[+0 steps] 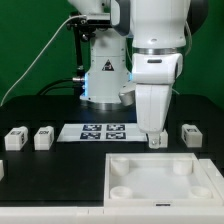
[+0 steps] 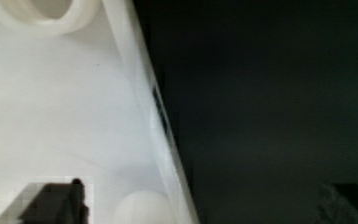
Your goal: Assemble one leg
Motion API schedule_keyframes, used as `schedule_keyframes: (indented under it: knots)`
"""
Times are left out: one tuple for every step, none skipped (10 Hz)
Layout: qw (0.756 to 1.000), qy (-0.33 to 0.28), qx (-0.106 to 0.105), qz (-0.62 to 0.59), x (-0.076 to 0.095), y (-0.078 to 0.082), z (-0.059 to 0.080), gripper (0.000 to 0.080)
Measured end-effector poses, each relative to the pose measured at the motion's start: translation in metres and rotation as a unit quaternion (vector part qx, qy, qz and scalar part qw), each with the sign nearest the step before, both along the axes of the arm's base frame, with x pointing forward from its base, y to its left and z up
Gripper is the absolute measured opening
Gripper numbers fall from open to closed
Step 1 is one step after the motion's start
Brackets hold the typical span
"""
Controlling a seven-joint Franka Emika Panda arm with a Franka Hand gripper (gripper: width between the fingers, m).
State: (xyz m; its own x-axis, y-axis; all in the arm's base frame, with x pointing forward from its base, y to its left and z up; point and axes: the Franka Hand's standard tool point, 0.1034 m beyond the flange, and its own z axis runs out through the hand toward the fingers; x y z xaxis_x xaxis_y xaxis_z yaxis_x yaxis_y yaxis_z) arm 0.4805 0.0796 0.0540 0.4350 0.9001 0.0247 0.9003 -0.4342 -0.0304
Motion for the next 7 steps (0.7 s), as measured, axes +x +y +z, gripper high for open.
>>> schedule_keyframes:
  knots:
    - [0.996, 0.0, 0.003, -0.085, -0.01, 0.003, -0.005, 0.0649]
    - [0.991, 0.009, 0.001, -0.137, -0.018, 0.01, -0.009, 0.0649]
    - [0.97, 0.016, 0.006, -0.244, -0.022, 0.023, -0.009, 0.0649]
    - [0.948, 0.02, 0.01, -0.317, -0.025, 0.035, -0.009, 0.0649]
    - [0.924, 0.027, 0.012, -0.381, -0.029, 0.049, -0.01, 0.0649]
    - [0.891, 0.032, 0.016, -0.454, -0.032, 0.068, -0.011, 0.0649]
    - [0.88, 0.036, 0.015, -0.473, -0.037, 0.083, -0.013, 0.0649]
